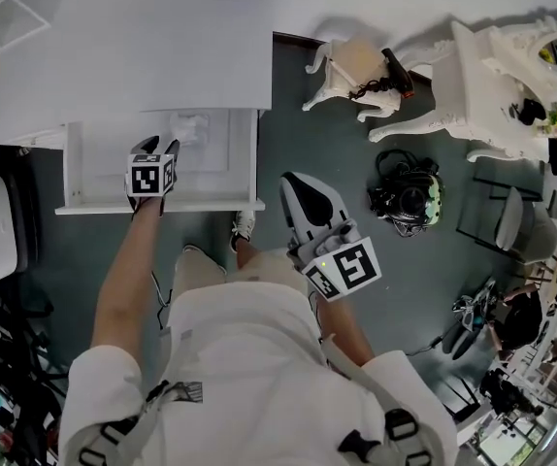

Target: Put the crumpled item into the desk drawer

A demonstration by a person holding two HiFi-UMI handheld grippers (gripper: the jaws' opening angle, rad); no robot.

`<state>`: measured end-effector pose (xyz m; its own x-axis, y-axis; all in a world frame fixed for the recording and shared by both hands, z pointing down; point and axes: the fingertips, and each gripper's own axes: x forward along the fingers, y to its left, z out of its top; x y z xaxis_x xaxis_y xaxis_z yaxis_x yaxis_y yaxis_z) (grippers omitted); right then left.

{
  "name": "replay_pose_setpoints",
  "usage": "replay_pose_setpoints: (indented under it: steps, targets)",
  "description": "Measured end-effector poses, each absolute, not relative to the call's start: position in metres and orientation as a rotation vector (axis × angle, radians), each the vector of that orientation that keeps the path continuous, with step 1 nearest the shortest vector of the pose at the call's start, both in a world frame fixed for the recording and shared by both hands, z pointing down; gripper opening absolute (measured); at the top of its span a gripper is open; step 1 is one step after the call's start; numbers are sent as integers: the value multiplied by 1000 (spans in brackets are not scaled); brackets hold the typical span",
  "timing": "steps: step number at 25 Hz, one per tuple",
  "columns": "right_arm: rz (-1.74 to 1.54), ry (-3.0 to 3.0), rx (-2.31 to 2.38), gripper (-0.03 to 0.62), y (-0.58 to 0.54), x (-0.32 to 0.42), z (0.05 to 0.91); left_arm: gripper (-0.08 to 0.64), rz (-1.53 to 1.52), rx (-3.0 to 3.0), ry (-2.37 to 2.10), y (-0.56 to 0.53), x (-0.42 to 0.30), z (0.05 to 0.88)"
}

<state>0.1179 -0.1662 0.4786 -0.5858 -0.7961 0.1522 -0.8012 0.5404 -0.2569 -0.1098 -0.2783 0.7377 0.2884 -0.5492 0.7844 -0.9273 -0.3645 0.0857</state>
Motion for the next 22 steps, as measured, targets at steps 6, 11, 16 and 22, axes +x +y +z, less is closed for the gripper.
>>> replay_pose_setpoints:
  steps: [6, 11, 16, 22]
  targets:
    - [399, -2759, 1447, 11, -147, 104, 449, 107, 840, 2088, -1237, -259, -109, 709]
    - [347, -2761, 1455, 11, -131, 95, 429, 31, 779, 2096, -1229, -246, -118, 689]
    - [326, -2780, 1425, 11, -115, 77, 416, 17, 717, 2083, -1232, -217, -128, 676]
    - [299, -2824, 1323, 11, -99, 49, 403, 17, 686, 2082, -1319, -191, -155, 649]
